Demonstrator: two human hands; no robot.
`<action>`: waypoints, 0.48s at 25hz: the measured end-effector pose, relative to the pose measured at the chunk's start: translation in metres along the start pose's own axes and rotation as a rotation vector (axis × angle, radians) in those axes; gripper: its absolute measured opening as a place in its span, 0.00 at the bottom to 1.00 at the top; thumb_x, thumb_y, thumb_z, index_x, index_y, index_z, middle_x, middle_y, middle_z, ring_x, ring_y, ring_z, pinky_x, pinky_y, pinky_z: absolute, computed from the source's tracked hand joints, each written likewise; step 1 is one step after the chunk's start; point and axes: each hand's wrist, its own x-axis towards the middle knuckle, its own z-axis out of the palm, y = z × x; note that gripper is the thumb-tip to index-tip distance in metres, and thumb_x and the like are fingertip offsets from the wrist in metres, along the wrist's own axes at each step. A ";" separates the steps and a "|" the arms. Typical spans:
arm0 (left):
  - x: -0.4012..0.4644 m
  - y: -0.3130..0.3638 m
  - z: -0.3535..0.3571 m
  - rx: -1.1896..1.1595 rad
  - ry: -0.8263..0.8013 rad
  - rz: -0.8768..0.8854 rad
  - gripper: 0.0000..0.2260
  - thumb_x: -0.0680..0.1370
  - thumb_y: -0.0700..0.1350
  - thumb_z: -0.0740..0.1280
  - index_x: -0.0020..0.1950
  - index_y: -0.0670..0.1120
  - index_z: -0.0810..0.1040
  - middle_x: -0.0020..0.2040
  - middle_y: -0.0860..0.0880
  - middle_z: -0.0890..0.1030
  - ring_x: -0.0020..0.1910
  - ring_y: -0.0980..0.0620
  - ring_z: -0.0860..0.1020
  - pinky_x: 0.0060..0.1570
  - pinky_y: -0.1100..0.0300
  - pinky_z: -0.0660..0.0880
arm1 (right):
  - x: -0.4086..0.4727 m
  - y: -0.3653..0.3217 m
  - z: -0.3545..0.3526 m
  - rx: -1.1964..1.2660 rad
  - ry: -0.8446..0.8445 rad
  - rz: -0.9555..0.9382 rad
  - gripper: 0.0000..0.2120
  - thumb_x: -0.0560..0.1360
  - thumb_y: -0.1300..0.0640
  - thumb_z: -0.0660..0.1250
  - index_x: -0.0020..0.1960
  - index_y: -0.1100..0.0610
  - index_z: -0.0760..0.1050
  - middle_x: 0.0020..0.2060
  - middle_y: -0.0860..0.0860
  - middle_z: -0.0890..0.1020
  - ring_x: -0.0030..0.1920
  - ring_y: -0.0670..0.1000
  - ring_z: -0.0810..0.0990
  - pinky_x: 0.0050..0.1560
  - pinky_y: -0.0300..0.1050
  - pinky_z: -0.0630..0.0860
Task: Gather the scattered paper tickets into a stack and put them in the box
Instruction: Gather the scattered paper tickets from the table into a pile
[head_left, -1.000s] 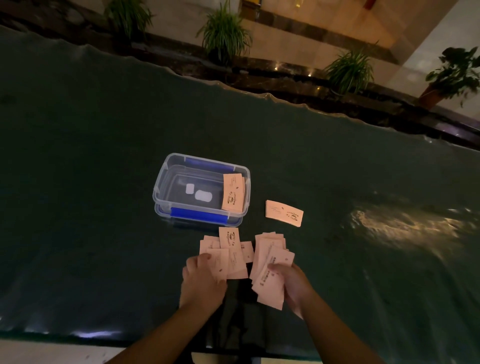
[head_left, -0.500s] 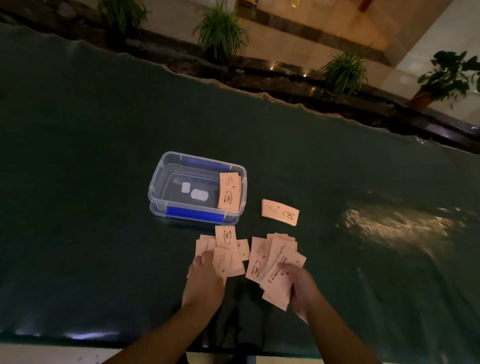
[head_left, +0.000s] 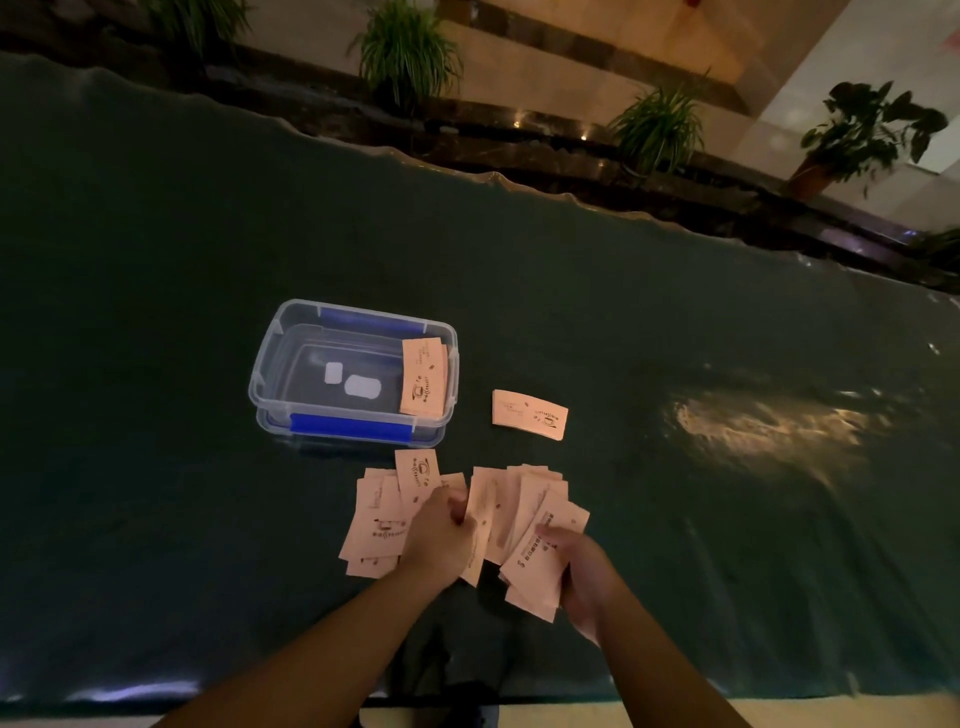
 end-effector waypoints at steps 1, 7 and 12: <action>0.004 0.000 0.003 0.037 -0.010 0.013 0.06 0.82 0.45 0.67 0.54 0.56 0.74 0.49 0.56 0.77 0.39 0.61 0.77 0.31 0.69 0.68 | 0.001 -0.001 0.000 -0.009 -0.006 0.001 0.16 0.80 0.62 0.66 0.67 0.55 0.76 0.61 0.63 0.84 0.62 0.68 0.82 0.65 0.73 0.77; 0.026 0.008 0.013 0.224 -0.107 -0.085 0.06 0.82 0.47 0.67 0.58 0.49 0.77 0.56 0.48 0.80 0.50 0.54 0.79 0.51 0.63 0.73 | 0.010 -0.013 0.014 -0.159 -0.015 -0.044 0.15 0.81 0.64 0.67 0.67 0.53 0.77 0.60 0.57 0.86 0.60 0.60 0.83 0.60 0.61 0.79; 0.009 0.001 0.027 0.003 -0.060 -0.070 0.09 0.82 0.49 0.64 0.61 0.52 0.79 0.53 0.53 0.81 0.47 0.58 0.78 0.40 0.67 0.72 | 0.021 -0.018 0.036 -0.421 0.093 -0.118 0.16 0.80 0.59 0.70 0.68 0.52 0.78 0.58 0.53 0.85 0.57 0.55 0.83 0.55 0.53 0.79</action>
